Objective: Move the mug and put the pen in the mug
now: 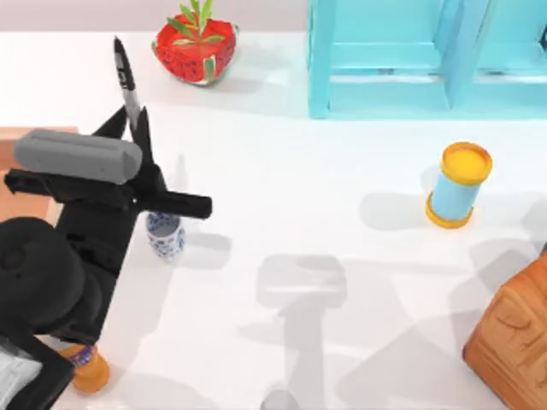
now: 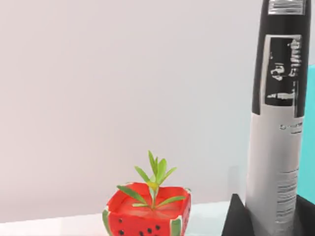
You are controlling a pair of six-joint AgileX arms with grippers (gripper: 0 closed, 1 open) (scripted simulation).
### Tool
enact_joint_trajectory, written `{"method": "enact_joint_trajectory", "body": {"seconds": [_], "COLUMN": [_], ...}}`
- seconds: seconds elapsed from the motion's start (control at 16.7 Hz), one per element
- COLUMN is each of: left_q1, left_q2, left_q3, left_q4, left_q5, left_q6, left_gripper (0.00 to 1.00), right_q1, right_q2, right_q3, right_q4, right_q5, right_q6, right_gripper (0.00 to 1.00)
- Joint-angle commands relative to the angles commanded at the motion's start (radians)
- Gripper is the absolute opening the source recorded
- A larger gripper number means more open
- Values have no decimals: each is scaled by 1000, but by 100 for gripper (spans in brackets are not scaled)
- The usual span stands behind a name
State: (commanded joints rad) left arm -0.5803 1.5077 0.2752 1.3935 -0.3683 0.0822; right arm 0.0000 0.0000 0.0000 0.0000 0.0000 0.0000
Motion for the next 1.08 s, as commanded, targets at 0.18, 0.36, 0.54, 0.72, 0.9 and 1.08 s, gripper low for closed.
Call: {"method": "enact_joint_trajectory", "body": {"seconds": [0.18, 0.36, 0.54, 0.72, 0.9, 1.08], "left_q1": [0, 0, 0, 0, 0, 0], "left_q2": [0, 0, 0, 0, 0, 0], "left_q3": [0, 0, 0, 0, 0, 0], "left_q4": [0, 0, 0, 0, 0, 0], "left_q5": [0, 0, 0, 0, 0, 0], "left_q6": [0, 0, 0, 0, 0, 0], "left_gripper": [8, 30, 53, 75, 98, 100], "right_q1": [0, 0, 0, 0, 0, 0], "right_q2": [0, 0, 0, 0, 0, 0], "right_q3": [0, 0, 0, 0, 0, 0], "right_q4": [0, 0, 0, 0, 0, 0], "right_q5": [0, 0, 0, 0, 0, 0], "right_q6": [0, 0, 0, 0, 0, 0], "right_gripper": [100, 100, 100, 100, 100, 100]}}
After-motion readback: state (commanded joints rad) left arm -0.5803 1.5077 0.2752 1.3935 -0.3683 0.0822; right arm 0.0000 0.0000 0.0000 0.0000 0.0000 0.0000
